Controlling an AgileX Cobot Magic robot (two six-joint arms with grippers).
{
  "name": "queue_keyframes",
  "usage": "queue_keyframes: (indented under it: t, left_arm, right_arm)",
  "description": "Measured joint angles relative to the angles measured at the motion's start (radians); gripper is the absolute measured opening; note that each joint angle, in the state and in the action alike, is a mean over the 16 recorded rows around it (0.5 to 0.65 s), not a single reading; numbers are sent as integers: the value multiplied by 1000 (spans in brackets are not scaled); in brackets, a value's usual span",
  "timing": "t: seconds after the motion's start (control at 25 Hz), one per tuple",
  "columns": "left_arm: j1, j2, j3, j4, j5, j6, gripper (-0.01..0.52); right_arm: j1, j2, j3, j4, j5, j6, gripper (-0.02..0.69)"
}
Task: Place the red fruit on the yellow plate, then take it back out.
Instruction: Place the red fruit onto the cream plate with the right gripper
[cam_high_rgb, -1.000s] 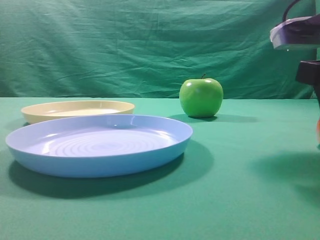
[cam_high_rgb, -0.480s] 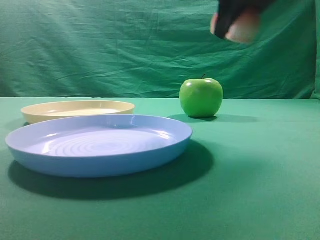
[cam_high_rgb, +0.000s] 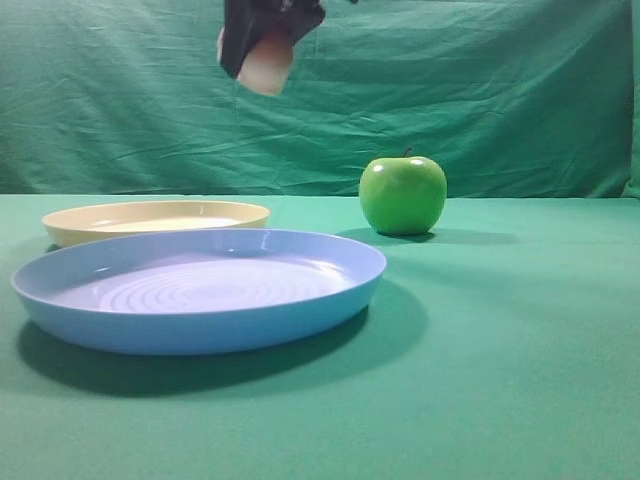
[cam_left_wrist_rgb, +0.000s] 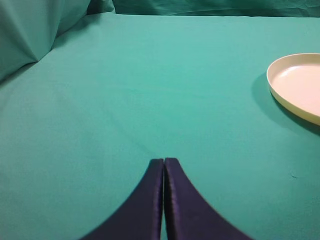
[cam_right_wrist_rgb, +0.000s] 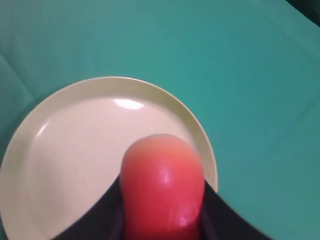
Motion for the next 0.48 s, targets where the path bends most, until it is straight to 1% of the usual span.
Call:
queue_keyframes:
  t: [0.12,0.2,0.28,0.48]
  left_arm:
    - [0,0,0,0,0,0,0]
    - [0,0,0,0,0,0,0]
    - [0,0,0,0,0,0,0]
    - [0,0,0,0,0,0,0]
  right_arm:
    - [13,47,-4,0,-59,-8,217]
    - [19,72,-5,0,-89,-13,243]
    - [23,92,-6,0,-109,-17,287]
    - [25,120,-6,0,-119,-22,423]
